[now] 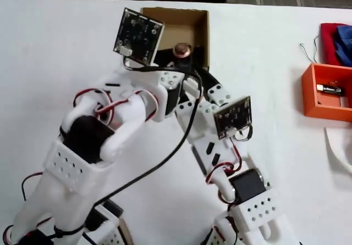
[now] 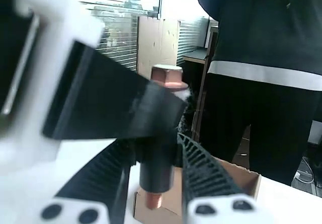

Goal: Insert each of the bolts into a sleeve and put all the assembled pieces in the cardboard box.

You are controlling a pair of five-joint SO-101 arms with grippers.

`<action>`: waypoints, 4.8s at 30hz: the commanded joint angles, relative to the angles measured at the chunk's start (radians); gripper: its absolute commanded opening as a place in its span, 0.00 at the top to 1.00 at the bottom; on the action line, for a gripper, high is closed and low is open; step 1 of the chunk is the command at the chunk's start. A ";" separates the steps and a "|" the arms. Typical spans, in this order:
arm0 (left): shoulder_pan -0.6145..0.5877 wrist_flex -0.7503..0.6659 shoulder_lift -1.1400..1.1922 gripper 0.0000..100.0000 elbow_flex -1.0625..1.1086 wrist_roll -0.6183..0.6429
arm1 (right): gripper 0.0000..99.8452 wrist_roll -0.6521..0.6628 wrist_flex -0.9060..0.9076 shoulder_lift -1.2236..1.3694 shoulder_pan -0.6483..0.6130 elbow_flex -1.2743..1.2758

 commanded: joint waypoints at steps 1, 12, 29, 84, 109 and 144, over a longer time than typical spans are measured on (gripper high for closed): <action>0.011 0.058 -0.011 0.81 -0.005 0.005 | 0.98 0.011 -0.004 -0.021 0.001 -0.020; -0.052 0.110 -0.071 0.80 -0.054 -0.002 | 0.98 0.011 -0.004 -0.021 0.001 -0.020; -0.199 0.164 -0.114 0.80 -0.222 -0.002 | 0.98 0.008 -0.002 -0.015 0.001 -0.020; -1.069 -0.242 -0.118 0.80 1.132 -0.385 | 0.98 -0.265 0.763 2.339 0.142 -2.463; -1.069 -0.245 -0.118 0.80 1.135 -0.385 | 0.98 -0.267 0.771 2.407 0.136 -2.461; -1.069 -0.245 -0.118 0.80 1.135 -0.385 | 0.98 -0.267 0.792 2.447 0.143 -2.377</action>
